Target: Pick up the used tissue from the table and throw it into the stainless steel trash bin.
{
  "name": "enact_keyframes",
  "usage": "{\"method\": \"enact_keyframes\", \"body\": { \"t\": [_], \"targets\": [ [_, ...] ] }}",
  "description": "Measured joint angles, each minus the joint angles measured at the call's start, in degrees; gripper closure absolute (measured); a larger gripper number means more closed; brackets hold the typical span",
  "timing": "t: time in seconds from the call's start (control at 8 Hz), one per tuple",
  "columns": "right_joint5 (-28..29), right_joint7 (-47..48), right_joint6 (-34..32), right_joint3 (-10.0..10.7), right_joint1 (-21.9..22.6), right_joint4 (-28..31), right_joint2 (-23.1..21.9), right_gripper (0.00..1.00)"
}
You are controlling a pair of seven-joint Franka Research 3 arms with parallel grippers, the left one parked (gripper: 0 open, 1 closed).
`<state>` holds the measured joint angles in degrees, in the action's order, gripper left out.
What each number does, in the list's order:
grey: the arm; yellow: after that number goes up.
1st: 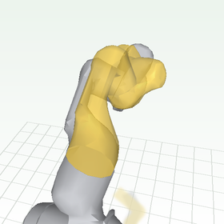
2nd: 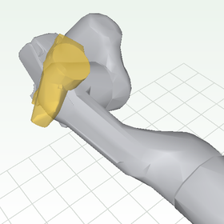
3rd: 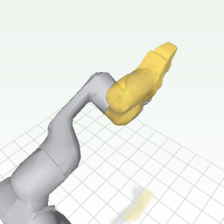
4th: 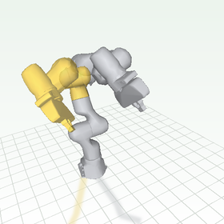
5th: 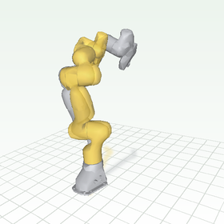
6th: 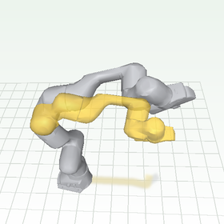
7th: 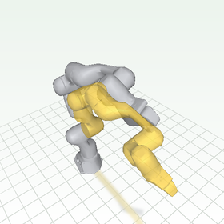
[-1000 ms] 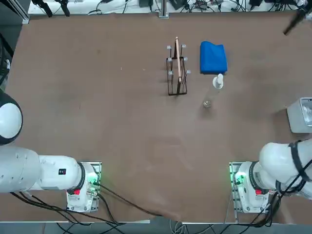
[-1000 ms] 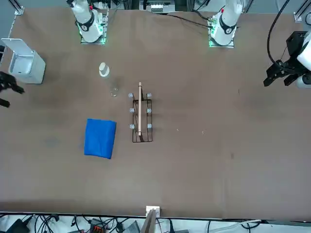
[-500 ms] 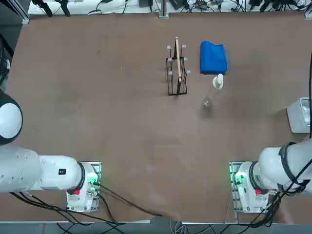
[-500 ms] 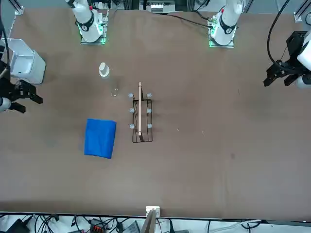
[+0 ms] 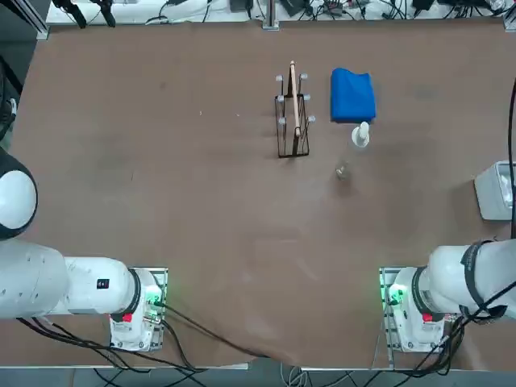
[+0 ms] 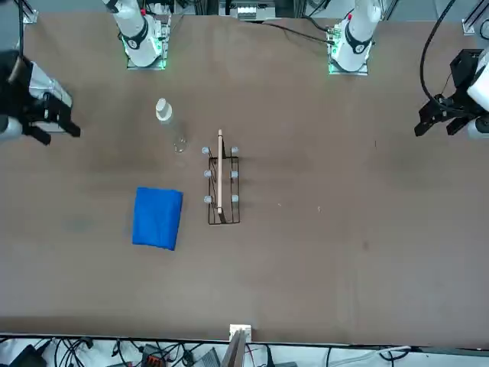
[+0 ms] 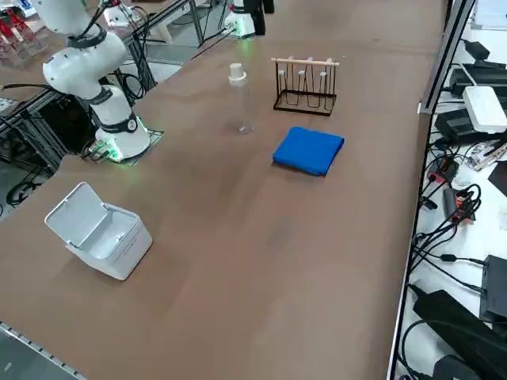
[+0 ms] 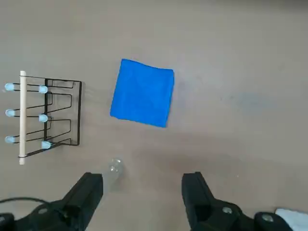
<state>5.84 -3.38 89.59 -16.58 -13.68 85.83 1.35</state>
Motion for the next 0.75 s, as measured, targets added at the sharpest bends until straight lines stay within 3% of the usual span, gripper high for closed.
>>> {"method": "enact_keyframes", "body": {
  "t": [0.12, 0.38, 0.5, 0.75],
  "targets": [
    [-0.1, 2.0, -0.8, 1.4, 1.8, 0.6, -1.2, 0.0],
    [-0.5, 6.1, -2.2, 11.8, 12.8, 1.9, -1.9, 0.0],
    [-1.0, 6.5, -2.4, 15.4, 16.7, 2.6, -2.0, 0.0],
    [-4.6, 7.8, -2.4, 19.7, 22.3, 4.1, -2.9, 0.0]
  ]
}}
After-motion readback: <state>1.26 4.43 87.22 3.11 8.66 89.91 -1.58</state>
